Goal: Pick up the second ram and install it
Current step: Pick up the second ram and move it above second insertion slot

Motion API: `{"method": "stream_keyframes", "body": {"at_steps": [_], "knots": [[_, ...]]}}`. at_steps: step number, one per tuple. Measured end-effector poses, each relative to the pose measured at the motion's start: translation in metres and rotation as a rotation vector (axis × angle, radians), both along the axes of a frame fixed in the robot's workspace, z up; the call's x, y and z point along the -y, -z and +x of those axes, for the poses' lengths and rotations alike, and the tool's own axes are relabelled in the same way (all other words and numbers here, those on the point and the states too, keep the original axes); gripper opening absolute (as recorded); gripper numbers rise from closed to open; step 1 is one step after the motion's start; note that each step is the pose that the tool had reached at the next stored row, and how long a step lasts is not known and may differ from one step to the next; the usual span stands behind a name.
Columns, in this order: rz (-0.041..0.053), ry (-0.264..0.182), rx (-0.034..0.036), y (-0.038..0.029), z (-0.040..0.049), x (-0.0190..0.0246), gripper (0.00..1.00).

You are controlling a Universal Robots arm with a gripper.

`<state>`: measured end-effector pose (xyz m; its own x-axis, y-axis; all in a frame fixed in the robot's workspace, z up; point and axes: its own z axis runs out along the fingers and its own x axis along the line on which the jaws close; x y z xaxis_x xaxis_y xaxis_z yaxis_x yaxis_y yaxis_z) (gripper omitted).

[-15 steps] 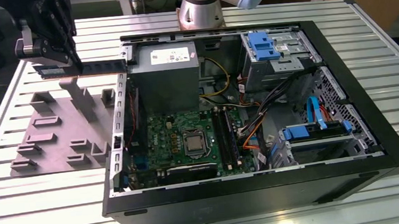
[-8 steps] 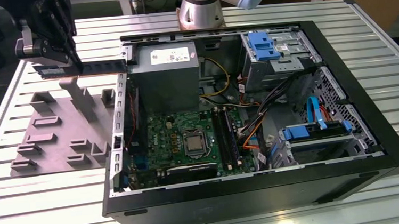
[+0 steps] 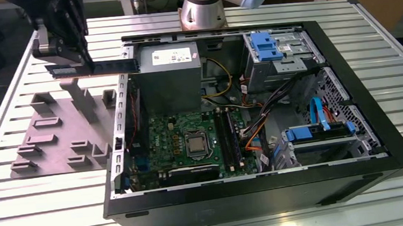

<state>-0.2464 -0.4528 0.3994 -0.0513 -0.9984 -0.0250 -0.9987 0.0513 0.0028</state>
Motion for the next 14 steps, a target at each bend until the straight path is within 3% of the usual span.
{"method": "stream_keyframes", "body": {"at_steps": [14], "knots": [[-0.0001, 0.0, -0.0001, 0.0009, 0.0476, 0.0, 0.14]]}}
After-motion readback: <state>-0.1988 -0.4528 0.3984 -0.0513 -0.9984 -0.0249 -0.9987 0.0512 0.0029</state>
